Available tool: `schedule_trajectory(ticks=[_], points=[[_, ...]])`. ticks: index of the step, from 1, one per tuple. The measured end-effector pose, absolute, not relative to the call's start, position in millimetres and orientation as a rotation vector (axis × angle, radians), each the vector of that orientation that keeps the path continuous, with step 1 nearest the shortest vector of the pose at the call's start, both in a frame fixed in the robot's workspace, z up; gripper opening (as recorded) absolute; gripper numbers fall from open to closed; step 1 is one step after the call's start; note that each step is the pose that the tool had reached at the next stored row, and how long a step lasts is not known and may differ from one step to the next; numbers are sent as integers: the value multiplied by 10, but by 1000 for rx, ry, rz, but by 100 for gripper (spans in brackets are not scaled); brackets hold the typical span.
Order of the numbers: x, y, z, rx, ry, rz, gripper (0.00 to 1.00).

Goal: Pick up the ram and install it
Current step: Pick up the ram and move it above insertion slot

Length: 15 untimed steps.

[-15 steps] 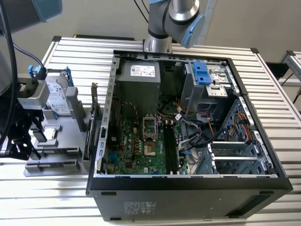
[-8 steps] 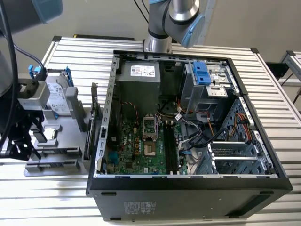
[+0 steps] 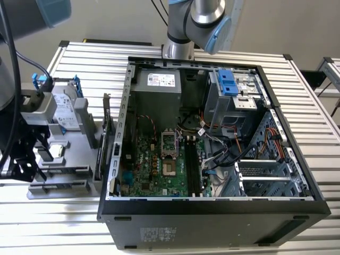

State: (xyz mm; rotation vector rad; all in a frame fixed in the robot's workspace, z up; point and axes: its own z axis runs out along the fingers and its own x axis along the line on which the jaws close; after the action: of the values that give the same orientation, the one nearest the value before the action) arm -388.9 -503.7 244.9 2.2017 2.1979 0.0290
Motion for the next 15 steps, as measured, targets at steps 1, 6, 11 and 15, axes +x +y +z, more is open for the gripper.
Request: schedule_trajectory(ticks=[1,6,11,15], points=[[-3889,-5036,2447,2201,2198,29,100],[-3888,-5036,2433,2200,2197,26,100],[-3889,-5036,2381,2199,2195,21,100],[-3888,-5036,2336,2197,2194,19,100]])
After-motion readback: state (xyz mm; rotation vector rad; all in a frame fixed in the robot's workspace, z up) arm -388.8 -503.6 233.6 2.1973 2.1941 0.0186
